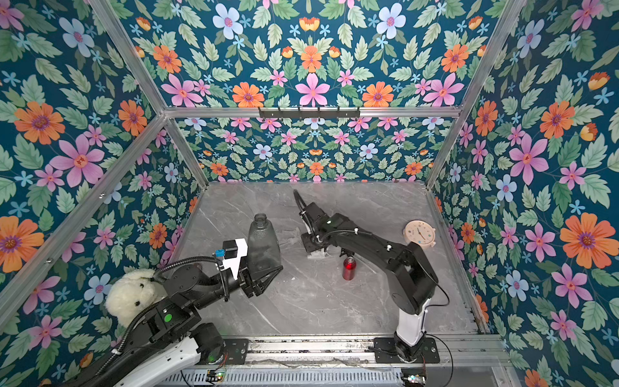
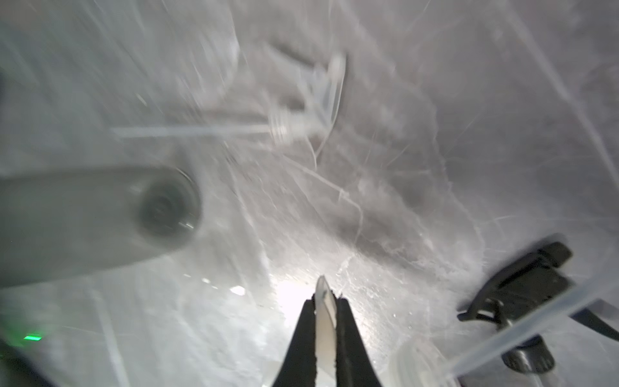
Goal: Attach spray nozzles to spray bottles
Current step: Pick up the spray nozzle from the center of the board, then place the spray nozzle at the center of the board.
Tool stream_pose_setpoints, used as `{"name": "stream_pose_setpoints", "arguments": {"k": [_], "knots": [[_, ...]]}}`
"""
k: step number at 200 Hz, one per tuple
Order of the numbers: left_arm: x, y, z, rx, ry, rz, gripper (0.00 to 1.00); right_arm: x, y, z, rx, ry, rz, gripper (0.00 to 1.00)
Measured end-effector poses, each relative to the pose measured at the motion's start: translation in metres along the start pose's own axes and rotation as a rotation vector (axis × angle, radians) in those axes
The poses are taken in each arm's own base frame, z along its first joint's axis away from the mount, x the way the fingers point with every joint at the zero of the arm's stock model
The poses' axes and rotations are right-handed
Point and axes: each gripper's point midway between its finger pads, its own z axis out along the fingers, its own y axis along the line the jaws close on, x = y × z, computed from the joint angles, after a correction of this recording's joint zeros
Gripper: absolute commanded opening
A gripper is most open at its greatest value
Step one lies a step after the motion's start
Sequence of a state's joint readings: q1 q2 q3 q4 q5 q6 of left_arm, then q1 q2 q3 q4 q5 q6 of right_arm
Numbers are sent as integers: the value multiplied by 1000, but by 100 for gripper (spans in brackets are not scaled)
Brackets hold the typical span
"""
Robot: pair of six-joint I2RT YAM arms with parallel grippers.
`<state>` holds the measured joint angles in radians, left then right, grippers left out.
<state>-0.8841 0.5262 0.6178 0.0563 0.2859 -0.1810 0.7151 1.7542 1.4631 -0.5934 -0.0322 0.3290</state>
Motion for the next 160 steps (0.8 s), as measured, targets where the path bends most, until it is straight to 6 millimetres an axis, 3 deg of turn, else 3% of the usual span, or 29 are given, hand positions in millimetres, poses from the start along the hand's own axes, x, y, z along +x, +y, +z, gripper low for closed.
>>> {"name": "stream_pose_setpoints", "arguments": {"k": [19,48,80,114,160], "knots": [[1,3,0,-16,0,2,0,-30,-2,-44,-91,-128,130,0],[3,12,2,-65,0,2,0,-76,4,-130,-293,-344,320,0],[3,29,6,-150,-15,31,0,-104,8,-203,-521,-501,514,0],[13,50,16,-248,-5,78,0,-115,21,-253,-768,-586,659,0],[40,72,30,-326,-13,127,0,-129,28,-289,-1066,-676,825,0]]}}
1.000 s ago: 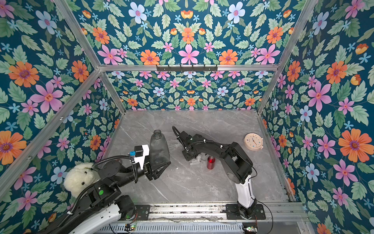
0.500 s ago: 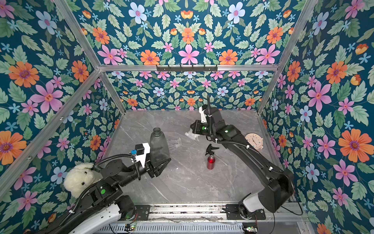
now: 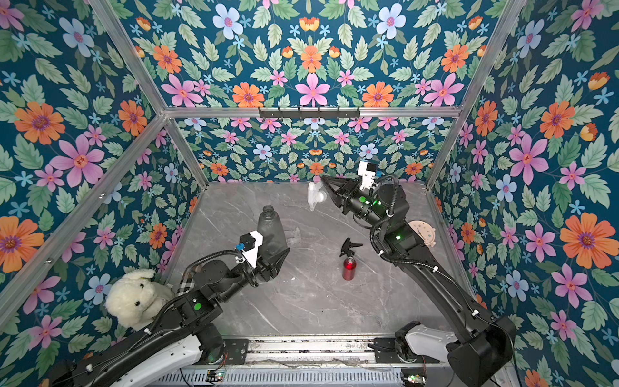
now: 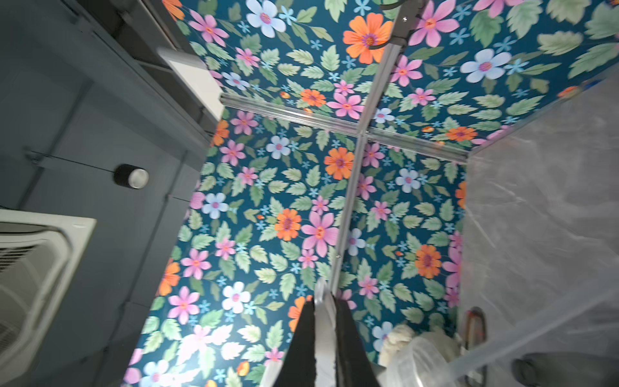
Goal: Attach spray nozzles to spray bottles
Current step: Place the spray nozzle at the center of the board.
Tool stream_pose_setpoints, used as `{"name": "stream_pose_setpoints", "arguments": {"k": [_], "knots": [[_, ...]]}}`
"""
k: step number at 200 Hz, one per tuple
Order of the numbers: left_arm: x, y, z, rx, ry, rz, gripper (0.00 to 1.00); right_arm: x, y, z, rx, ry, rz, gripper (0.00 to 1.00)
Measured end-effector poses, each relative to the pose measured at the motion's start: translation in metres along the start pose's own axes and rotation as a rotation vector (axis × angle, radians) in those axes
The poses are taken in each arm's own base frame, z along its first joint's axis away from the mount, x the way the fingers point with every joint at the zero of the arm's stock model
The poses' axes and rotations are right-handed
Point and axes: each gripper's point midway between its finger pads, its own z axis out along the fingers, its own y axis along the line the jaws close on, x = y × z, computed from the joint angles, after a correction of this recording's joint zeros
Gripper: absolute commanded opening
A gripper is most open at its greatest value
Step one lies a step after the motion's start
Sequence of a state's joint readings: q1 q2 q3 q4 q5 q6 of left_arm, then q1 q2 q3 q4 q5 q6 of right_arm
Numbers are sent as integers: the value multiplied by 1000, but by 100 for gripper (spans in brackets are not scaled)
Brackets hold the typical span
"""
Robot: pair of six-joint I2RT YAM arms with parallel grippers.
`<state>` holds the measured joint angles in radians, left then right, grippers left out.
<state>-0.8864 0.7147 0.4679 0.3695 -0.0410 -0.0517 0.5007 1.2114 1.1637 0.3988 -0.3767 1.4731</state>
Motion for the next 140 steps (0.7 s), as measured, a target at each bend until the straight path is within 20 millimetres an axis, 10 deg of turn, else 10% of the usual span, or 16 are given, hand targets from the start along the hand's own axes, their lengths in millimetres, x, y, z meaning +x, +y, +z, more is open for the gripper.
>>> {"name": "stream_pose_setpoints", "arguments": {"k": [68,105,140], "knots": [[-6,1,16,-35,-55,22,0,0,16,-17,-128,-68,130,0],[-35,9,-16,-64,-166,-28,0,10,-74,-30,196,-76,170,0],[-59,15,-33,-94,-244,-50,0,97,-199,-27,554,93,244,0]]}}
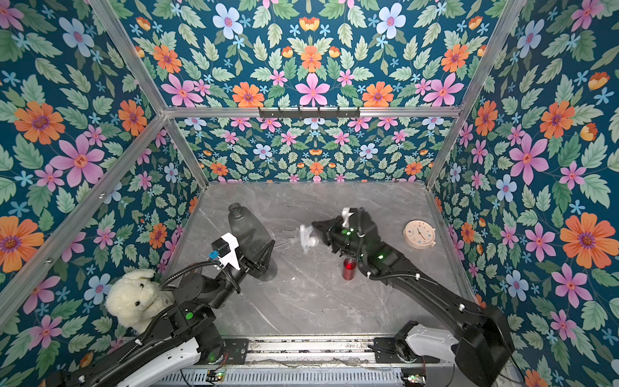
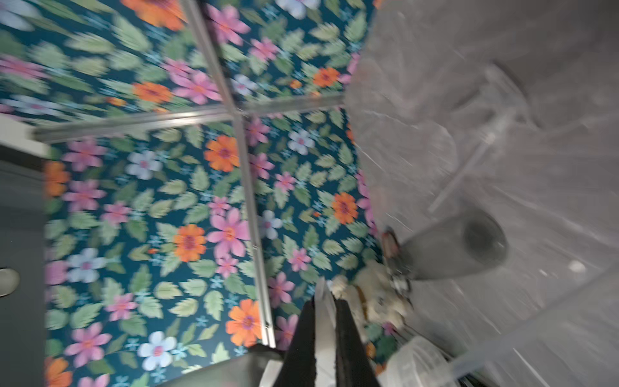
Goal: Attach spray nozzles to spray bottles
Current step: Place the spray nozzle at the center of the board, then pick up the spray nozzle from the center of the board.
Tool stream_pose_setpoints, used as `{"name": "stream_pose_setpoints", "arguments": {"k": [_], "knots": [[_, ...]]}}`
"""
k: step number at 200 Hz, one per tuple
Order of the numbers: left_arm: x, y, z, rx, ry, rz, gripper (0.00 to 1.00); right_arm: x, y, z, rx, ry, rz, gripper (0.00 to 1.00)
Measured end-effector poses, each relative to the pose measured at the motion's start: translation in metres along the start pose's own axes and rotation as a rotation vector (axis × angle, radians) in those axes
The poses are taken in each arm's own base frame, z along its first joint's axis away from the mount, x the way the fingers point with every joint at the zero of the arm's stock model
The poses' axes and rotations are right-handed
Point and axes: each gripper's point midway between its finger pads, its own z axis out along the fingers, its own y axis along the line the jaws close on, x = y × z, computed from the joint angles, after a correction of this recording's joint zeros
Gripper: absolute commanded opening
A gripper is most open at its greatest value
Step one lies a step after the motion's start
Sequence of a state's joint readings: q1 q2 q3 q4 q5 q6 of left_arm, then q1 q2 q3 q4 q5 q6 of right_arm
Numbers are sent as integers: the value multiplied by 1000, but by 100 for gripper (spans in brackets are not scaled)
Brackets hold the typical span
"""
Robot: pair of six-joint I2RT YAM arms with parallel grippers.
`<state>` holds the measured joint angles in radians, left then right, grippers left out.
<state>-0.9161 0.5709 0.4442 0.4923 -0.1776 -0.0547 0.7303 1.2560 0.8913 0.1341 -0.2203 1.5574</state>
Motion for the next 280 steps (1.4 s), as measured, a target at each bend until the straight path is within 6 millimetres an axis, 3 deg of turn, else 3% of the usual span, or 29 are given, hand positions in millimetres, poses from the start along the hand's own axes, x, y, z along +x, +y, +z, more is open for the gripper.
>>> {"name": "stream_pose_setpoints", "arguments": {"k": [24,49,82,96,104,128,157,172,189,208,223,248,280], "knots": [[4,1,1,-5,19,-11,0,25,-71,45,214,32,21,0],[8,1,1,-8,36,-9,0,14,-125,70,382,-25,48,0],[0,1,0,-7,18,-13,0,4,-182,85,565,-72,56,0],[-2,1,-1,-6,14,-13,0,2,-196,87,610,-76,55,0],[-2,1,-1,-7,13,-12,0,2,-201,89,623,-75,54,9],[-2,1,-2,-6,12,-10,0,1,-210,94,644,-69,45,37],[4,2,-4,-8,31,-2,0,3,-203,97,631,-42,1,52],[6,2,-5,-9,38,0,0,6,-190,95,617,-23,-36,54],[6,3,-5,-12,36,-1,0,8,-162,93,572,4,-122,54],[5,4,-6,-15,34,-1,0,11,-128,86,512,40,-273,54],[5,4,-6,-15,32,-2,0,12,-114,74,501,67,-413,54],[2,4,-7,-15,25,-4,0,13,-105,48,517,124,-652,54],[2,4,-8,-14,23,-4,0,26,-124,25,580,302,-938,55]]}}
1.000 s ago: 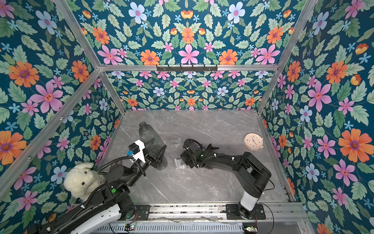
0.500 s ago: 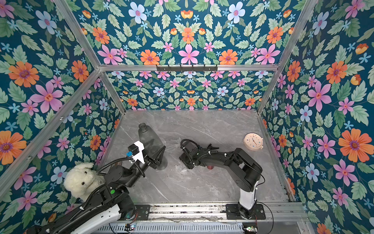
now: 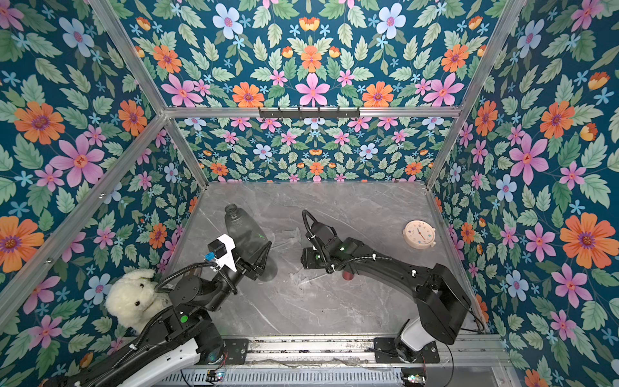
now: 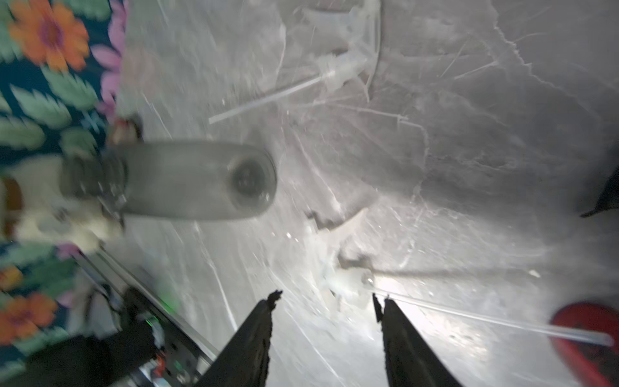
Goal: Attach spray nozzles to spray bottles
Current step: Pick up the spray nozzle from the center of the board.
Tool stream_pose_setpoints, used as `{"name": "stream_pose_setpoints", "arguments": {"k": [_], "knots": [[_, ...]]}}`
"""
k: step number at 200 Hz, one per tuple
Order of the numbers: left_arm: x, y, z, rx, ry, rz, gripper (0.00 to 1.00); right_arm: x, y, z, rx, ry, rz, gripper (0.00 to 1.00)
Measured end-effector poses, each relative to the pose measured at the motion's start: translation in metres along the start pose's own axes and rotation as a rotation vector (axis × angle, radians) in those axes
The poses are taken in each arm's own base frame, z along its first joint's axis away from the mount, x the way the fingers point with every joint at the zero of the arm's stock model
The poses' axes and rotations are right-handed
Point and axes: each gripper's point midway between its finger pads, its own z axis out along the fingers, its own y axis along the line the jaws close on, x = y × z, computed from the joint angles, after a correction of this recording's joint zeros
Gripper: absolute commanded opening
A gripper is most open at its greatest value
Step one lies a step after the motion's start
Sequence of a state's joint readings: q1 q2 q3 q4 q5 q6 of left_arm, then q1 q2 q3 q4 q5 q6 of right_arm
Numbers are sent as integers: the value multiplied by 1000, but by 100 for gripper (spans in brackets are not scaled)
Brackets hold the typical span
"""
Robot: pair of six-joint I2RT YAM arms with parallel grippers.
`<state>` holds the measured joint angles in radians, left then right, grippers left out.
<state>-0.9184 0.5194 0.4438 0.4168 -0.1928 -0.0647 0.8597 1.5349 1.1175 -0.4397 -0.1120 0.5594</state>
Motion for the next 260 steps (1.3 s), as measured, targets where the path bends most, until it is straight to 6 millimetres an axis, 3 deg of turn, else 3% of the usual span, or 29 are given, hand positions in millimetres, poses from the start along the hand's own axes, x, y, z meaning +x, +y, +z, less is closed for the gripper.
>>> {"name": "stream_pose_setpoints", "arguments": {"k": [24,54,97,119,147,178,199,240,260], "knots": [[1,0,0,0,4,2,0,30,13,10,4,132,-242,56],[4,1,0,-4,10,3,0,59,33,37,-8,264,-482,59],[4,3,0,-15,9,3,0,49,35,58,17,286,-635,58],[3,3,-1,-15,11,4,0,50,22,61,37,305,-651,58],[3,3,-2,-15,9,4,0,43,-19,55,78,284,-528,55],[5,3,0,-14,14,5,0,26,-41,54,147,225,-401,34],[6,2,0,-12,20,6,0,11,-55,67,242,211,-366,28],[2,3,-3,-11,3,1,0,27,-79,75,368,306,-329,27],[0,3,-4,-11,-3,-1,0,46,-78,73,393,361,-343,27]]}}
